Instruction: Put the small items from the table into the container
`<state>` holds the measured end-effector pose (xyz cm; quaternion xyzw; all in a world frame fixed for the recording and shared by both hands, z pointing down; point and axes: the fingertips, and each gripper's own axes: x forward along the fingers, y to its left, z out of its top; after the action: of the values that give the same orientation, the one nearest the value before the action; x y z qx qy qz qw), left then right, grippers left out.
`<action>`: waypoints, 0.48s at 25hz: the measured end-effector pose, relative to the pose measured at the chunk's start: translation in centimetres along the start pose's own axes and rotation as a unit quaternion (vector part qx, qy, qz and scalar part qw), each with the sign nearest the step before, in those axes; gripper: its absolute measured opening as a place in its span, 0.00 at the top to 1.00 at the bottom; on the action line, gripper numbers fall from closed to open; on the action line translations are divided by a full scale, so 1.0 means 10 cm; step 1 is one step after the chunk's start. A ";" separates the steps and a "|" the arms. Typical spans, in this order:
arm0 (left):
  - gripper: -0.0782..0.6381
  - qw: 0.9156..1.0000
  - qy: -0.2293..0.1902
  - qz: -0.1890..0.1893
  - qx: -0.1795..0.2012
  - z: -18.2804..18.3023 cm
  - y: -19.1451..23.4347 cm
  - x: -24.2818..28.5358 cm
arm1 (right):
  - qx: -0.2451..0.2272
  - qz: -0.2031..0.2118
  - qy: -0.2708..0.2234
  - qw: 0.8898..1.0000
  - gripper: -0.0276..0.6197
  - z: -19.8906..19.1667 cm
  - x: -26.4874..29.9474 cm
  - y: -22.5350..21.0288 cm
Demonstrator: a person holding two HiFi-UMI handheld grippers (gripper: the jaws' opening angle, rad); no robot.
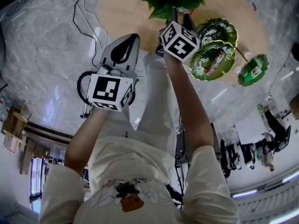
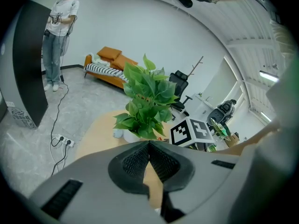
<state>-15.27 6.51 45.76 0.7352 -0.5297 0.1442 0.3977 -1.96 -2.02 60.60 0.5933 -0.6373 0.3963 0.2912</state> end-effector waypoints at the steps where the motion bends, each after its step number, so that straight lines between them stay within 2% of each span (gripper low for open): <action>1: 0.88 1.000 0.000 0.000 0.000 0.00 0.00 0.02 | 0.000 0.000 0.000 1.000 0.67 0.00 0.01 -0.01; 12: 0.88 1.000 0.015 0.001 0.005 -0.05 -0.05 0.21 | -0.026 0.001 -0.001 1.000 0.67 -0.01 0.13 -0.10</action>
<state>-13.84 5.53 47.17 0.7345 -0.5236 0.1582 0.4016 -1.19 -2.59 61.90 0.5854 -0.6482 0.3789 0.3059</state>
